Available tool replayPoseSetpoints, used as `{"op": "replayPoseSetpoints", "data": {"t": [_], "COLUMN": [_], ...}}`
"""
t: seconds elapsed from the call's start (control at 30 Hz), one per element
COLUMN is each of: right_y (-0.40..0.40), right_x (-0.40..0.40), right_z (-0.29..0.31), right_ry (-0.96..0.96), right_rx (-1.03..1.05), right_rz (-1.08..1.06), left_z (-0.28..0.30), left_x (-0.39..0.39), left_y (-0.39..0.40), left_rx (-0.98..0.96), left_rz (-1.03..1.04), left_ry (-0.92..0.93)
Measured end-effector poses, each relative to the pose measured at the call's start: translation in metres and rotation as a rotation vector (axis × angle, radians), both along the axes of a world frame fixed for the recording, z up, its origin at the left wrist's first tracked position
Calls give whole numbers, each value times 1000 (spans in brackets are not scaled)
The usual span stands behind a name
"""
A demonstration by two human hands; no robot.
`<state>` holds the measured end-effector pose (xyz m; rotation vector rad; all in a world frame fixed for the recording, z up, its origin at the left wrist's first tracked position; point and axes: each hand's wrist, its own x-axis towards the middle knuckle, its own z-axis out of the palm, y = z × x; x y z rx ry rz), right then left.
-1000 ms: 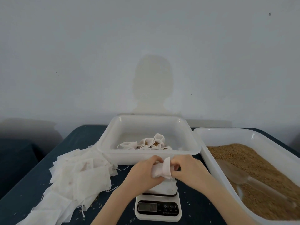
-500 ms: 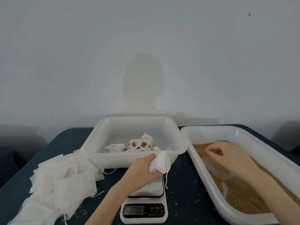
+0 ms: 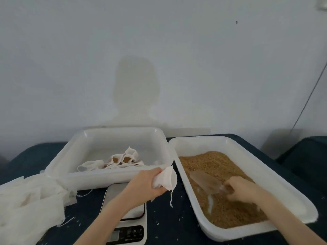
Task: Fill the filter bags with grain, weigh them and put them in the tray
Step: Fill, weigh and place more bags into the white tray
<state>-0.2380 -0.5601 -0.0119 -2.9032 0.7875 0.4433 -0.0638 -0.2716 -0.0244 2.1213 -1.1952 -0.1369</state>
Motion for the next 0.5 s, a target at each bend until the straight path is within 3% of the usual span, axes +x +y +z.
{"op": "replayPoseSetpoints", "data": {"t": [0.33, 0.5], "right_y": [-13, -3], "right_x": [41, 77], "right_z": [2, -13], "right_ry": [-139, -217], "right_rx": [-48, 130], "right_rz": [-101, -74], "left_z": [0, 4], "left_x": [10, 7], "left_y": [6, 1], "left_rx": [15, -2], "left_rz": [25, 23], "left_ry": [-34, -20]}}
